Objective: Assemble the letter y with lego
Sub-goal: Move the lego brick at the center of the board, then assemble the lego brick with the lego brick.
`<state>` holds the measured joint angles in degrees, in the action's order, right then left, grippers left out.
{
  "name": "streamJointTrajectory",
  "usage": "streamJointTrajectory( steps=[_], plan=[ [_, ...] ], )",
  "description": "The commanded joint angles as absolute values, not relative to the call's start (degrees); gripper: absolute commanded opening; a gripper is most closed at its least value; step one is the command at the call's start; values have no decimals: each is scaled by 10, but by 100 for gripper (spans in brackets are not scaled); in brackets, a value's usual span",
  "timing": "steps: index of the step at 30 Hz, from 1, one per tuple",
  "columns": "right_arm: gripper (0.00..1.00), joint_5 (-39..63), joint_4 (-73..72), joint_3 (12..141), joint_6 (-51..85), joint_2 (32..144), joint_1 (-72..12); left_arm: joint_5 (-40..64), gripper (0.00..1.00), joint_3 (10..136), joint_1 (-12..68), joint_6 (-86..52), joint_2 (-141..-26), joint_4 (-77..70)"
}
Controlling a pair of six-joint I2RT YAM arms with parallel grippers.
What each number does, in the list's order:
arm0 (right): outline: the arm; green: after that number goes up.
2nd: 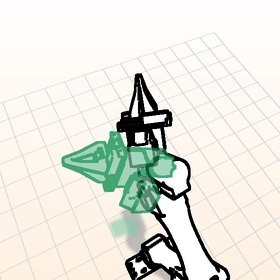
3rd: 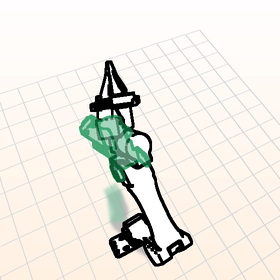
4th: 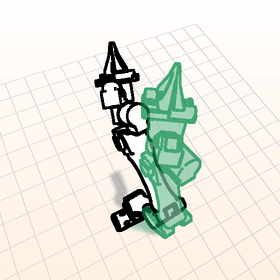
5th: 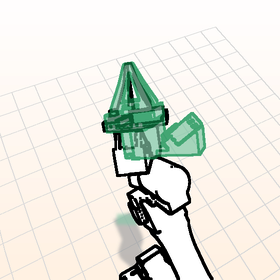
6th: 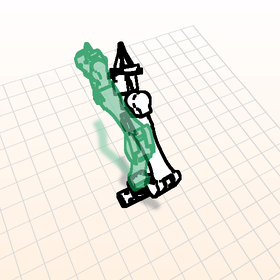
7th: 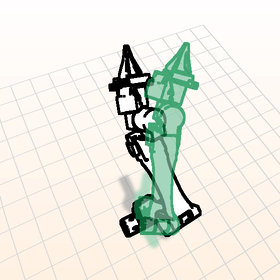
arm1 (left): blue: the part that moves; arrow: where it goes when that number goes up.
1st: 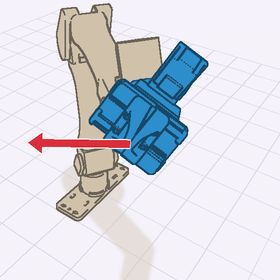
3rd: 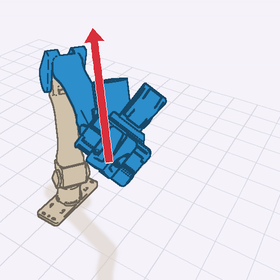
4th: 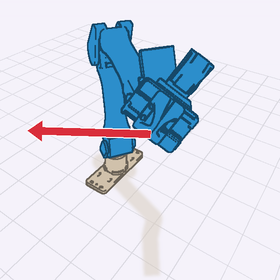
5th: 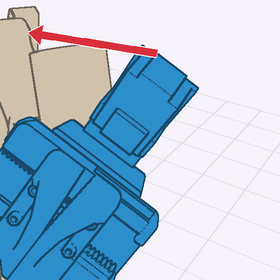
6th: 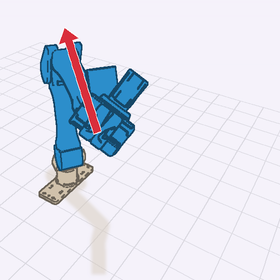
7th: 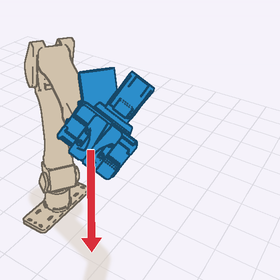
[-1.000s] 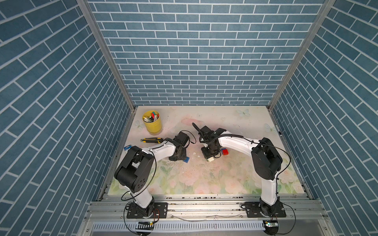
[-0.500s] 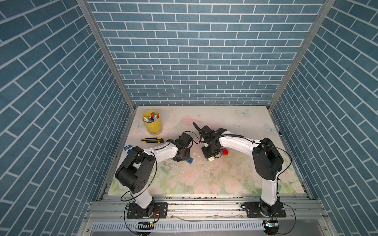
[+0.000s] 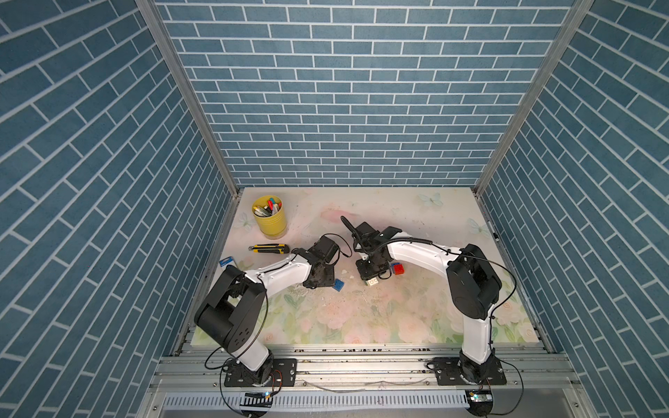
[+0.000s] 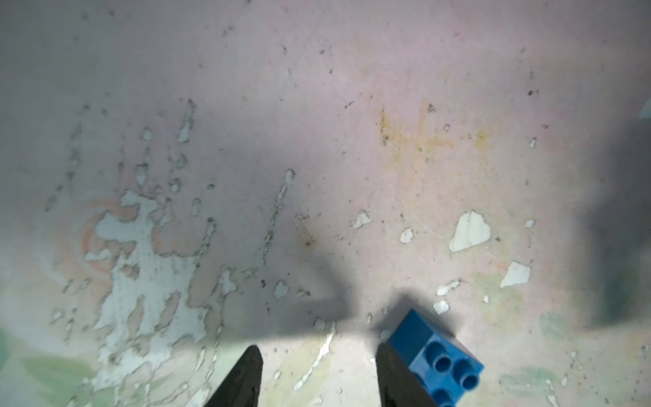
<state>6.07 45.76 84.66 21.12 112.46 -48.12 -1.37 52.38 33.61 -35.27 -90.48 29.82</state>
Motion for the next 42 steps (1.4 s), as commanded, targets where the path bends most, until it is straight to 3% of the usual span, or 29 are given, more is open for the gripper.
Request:
streamJointTrajectory(
  steps=[1, 16, 42],
  plan=[
    [33, 81, 463, 873, 201, 1111, -495, -38, 56, 505, 324, -360, -867, 345],
    [32, 121, 523, 1017, 94, 1210, -551, 0, 56, 402, 294, -415, -733, 366],
    [32, 76, 601, 1114, 42, 1312, -577, 43, 57, 354, 278, -440, -692, 354]
  ],
)
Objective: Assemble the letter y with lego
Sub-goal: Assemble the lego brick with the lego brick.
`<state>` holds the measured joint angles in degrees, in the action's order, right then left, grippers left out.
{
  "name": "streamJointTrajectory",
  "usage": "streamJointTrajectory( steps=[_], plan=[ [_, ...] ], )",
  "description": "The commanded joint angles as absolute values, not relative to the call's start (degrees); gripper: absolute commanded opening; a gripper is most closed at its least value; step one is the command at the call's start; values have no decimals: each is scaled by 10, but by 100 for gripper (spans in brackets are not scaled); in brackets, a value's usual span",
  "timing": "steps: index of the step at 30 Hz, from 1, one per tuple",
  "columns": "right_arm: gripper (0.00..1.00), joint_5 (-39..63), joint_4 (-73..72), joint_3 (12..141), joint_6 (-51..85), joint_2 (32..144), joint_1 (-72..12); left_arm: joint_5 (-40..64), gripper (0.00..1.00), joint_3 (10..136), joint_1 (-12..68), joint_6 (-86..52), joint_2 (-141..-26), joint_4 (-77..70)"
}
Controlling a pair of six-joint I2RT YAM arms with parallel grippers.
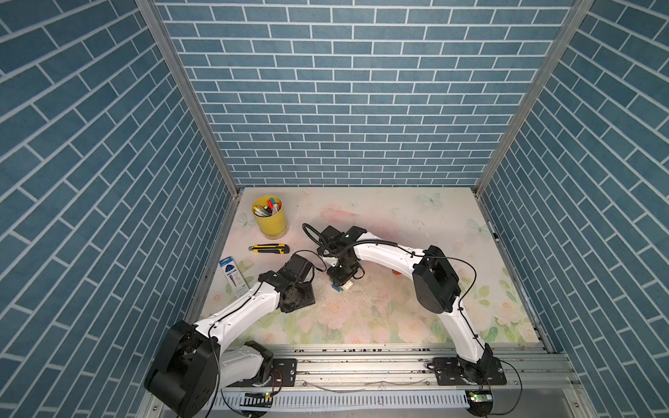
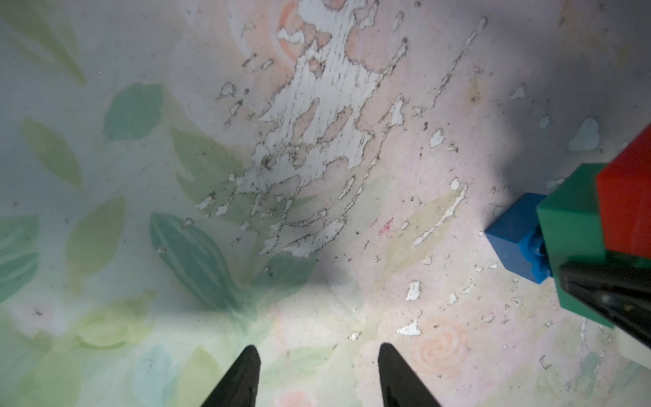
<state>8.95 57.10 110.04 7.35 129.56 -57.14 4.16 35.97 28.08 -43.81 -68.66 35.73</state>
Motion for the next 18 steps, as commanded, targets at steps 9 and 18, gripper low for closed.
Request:
streamJointTrajectory(
  steps=[9, 18],
  plan=[
    [32, 54, 620, 1117, 19, 1327, -585, 42, 57, 352, 278, -439, -699, 351],
    [32, 35, 629, 1149, 20, 1357, -591, 40, 57, 347, 277, -438, -698, 352]
  ],
)
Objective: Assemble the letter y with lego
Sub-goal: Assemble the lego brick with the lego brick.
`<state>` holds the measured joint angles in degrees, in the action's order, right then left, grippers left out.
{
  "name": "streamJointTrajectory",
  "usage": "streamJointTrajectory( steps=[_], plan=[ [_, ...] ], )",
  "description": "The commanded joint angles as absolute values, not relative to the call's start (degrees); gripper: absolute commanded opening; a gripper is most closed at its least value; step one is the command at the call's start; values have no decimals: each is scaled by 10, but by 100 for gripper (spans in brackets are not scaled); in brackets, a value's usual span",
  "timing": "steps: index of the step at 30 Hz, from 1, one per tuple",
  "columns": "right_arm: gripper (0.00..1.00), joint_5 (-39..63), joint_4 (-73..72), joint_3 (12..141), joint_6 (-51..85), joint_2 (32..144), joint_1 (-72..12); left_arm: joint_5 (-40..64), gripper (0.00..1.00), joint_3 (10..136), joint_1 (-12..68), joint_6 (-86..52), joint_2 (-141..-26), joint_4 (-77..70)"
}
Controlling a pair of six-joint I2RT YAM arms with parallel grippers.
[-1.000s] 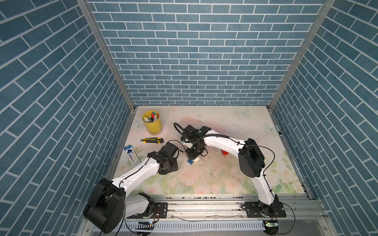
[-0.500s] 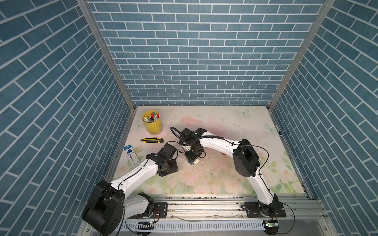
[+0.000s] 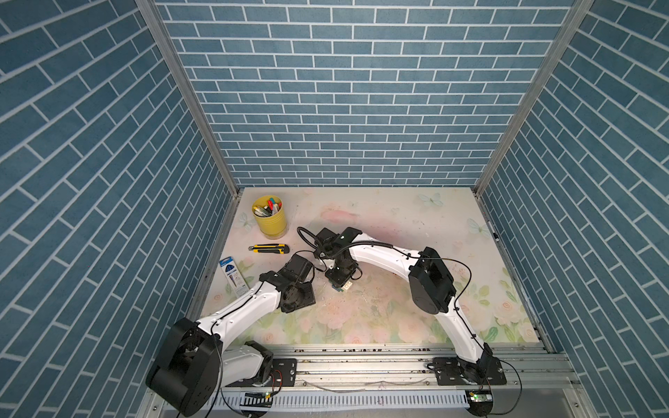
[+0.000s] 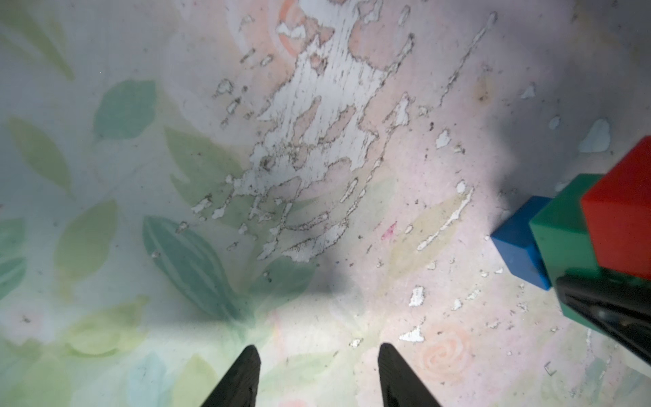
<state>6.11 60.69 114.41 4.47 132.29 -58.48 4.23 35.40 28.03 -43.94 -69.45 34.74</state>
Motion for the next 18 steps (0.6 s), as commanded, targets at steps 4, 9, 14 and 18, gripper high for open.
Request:
streamJointTrajectory(
  steps=[4, 9, 14, 18],
  plan=[
    [32, 35, 636, 1154, 11, 1366, -593, 40, 57, 346, 277, -437, -700, 352],
    [33, 27, 638, 1138, -13, 1365, -599, 39, 57, 344, 277, -437, -702, 350],
    [33, 18, 633, 1121, -35, 1359, -600, 40, 57, 344, 277, -436, -709, 345],
    [34, 29, 624, 1110, -47, 1356, -603, 40, 56, 345, 275, -436, -713, 345]
  ],
)
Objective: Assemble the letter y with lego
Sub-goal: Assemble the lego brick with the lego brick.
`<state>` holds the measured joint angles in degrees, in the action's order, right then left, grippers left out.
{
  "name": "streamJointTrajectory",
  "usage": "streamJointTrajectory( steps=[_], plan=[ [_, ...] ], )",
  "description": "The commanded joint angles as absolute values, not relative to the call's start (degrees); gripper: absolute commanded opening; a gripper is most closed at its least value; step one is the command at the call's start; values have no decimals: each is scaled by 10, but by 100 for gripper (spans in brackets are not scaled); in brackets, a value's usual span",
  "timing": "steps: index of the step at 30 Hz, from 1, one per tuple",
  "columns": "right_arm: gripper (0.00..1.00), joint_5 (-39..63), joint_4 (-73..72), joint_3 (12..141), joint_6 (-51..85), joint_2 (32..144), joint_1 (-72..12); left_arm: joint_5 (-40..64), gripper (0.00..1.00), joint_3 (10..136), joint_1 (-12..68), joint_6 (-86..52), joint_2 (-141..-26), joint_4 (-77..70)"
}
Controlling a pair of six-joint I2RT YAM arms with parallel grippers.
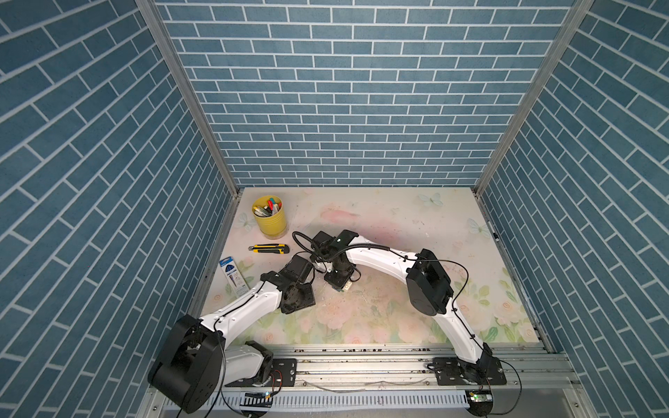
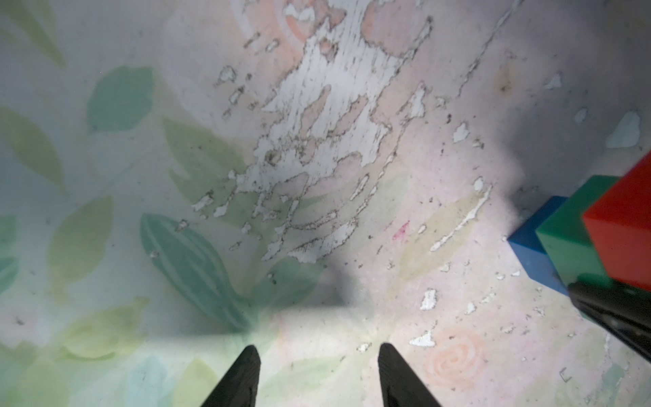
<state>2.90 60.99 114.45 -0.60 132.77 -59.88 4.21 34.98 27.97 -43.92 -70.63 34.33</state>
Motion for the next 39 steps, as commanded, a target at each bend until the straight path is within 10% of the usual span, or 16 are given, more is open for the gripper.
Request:
streamJointTrajectory(
  steps=[1, 39],
  plan=[
    [33, 29, 624, 1111, -47, 1358, -603, 40, 56, 345, 276, -436, -713, 345],
    [33, -18, 576, 1061, 40, 1267, -538, 60, 56, 368, 277, -429, -738, 328]
  ],
)
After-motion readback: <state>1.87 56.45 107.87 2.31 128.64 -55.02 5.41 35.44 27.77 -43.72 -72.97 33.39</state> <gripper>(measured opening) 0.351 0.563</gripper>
